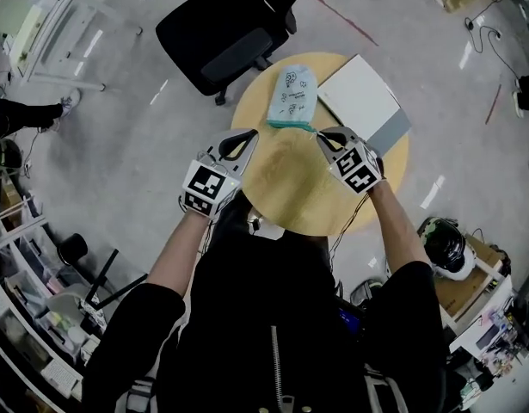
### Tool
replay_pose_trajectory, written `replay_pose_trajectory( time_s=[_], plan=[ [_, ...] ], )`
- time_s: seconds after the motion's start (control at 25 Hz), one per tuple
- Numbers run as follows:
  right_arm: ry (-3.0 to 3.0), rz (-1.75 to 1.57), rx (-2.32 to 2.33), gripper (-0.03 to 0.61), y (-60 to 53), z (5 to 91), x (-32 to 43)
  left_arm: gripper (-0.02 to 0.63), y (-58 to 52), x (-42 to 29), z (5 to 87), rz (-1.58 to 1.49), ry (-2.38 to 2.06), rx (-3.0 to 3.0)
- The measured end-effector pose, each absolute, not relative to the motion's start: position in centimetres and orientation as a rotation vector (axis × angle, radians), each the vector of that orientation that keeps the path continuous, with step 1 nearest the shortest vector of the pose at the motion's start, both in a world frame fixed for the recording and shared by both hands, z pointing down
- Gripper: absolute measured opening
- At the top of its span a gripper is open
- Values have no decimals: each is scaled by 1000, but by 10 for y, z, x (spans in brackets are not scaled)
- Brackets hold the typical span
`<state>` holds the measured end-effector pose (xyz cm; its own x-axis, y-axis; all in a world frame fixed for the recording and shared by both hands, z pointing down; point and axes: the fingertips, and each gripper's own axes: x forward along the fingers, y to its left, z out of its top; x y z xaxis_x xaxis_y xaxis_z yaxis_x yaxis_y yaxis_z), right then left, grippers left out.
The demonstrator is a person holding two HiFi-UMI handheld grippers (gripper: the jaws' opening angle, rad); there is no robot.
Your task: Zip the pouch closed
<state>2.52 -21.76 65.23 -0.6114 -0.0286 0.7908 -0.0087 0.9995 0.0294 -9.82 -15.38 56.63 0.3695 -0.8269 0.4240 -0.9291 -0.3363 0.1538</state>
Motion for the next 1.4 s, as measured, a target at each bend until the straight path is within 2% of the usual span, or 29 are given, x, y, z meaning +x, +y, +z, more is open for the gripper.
replay_pose_trajectory(
  time_s=[0.44, 0.84, 0.96, 1.4],
  plan=[
    [-2347, 150, 297, 12, -201, 581, 15, 0, -164, -91, 534, 379, -1360, 2469],
    [-2376, 322, 550, 12, -189, 547, 38, 3, -171, -41, 514, 386, -1071, 2697],
    [-2376, 381, 597, 12, -181, 538, 43, 59, -164, -16, 510, 405, -947, 2777],
    [-2383, 440, 651, 12, -159, 521, 47, 80, -153, 37, 506, 437, -743, 2898]
  ],
)
